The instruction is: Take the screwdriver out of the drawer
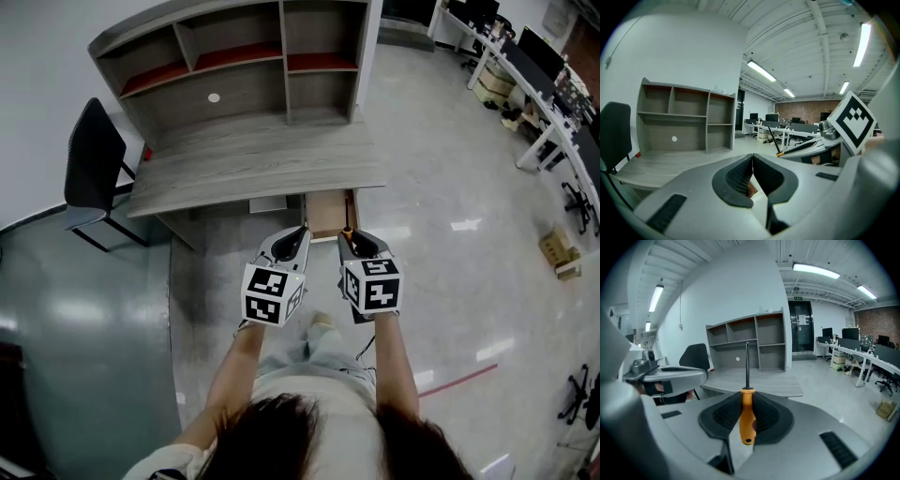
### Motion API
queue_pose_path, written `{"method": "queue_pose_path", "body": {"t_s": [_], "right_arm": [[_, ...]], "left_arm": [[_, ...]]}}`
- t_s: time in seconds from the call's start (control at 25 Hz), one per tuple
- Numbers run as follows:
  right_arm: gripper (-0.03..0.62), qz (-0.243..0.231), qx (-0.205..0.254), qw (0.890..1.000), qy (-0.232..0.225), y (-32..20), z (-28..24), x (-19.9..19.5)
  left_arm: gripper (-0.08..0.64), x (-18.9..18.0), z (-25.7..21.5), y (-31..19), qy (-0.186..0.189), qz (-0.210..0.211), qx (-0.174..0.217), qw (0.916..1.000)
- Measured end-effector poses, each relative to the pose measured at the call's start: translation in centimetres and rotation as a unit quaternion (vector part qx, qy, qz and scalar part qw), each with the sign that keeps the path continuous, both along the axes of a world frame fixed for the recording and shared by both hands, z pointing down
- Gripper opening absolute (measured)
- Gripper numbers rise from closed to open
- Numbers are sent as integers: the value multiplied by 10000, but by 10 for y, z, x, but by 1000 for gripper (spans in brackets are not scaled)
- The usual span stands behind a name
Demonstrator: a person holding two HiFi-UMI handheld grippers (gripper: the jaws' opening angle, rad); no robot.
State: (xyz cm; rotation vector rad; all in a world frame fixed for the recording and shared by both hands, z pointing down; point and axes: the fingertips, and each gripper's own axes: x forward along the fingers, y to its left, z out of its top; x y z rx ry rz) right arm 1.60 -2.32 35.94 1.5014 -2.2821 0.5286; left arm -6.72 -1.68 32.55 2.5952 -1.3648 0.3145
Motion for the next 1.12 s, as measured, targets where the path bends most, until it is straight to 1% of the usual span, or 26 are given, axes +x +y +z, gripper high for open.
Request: {"method": "queue_pose_path", "body": {"t_s": [0.28,0.68,0.88,1.12], "right_arm": [[83,89,405,9991,95,27,-20,-10],[83,76,786,9968,114,47,-34,-18],[83,11,894,9960,99,49,-35,-10],[83,-239,1034,9942,145,53,-43,7]], "left_arm": [[17,-14,-12,26,80,3,69,9999],[17,-19,-20,49,13,28,205,9998],[17,-11,-19,51,-77,-41,232,9997],[17,10,-31,57,-113,-226,315,9992]]}}
